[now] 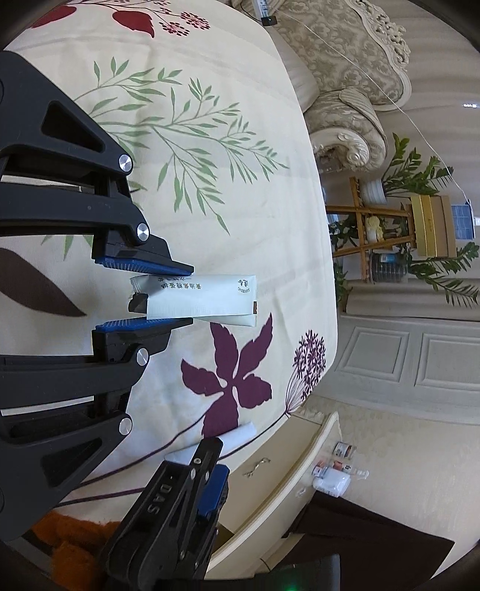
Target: Collect trash
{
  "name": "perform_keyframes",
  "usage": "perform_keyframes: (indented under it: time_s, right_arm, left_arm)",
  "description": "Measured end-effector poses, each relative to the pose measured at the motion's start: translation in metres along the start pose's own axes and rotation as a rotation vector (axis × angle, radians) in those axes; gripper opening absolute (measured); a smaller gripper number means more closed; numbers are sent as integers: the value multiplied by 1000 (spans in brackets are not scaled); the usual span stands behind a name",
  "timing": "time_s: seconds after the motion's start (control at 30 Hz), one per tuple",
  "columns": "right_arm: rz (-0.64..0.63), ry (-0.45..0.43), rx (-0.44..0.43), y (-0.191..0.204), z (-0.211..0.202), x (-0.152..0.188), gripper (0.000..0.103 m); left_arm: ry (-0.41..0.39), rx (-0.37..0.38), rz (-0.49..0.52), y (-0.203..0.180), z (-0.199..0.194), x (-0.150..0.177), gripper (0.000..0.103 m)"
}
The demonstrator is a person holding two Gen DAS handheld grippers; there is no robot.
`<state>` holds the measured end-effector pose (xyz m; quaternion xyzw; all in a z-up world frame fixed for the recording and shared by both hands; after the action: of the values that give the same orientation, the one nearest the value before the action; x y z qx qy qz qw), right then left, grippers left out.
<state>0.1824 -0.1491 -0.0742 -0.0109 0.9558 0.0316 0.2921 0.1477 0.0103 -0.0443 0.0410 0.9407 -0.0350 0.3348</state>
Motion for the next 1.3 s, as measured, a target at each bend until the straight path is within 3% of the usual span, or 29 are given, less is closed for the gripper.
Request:
perform_keyframes:
  time_s: [0.23,0.63,0.93,1.3]
  right_arm:
    - [-17,13,31,4,6,1,21]
    - [11,-26,28,-8,-19,11,20]
    - [74,-55,57,-41,-45,27,20]
    - [183,-55,137,-106,-64,61,20]
  left_arm:
    - [5,2,-10,3,1,2,20]
    - [4,28,-3,-11,-1,5,20]
    - [-10,79,41,-47,-11,7,20]
    - [-14,165,142,-118,-16,17,20]
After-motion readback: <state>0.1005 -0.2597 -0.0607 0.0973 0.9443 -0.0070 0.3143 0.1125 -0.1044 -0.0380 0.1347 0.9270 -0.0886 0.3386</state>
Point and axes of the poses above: each gripper's, at about its wrist camera, not at the fingertips, and z roughly the way its jaws point, y to its left, x to its underside, the point moved 5 cm from there along z, roughly the way its jaws point, and after that the axes turned 5 degrees about y, right-handed, at the moved point
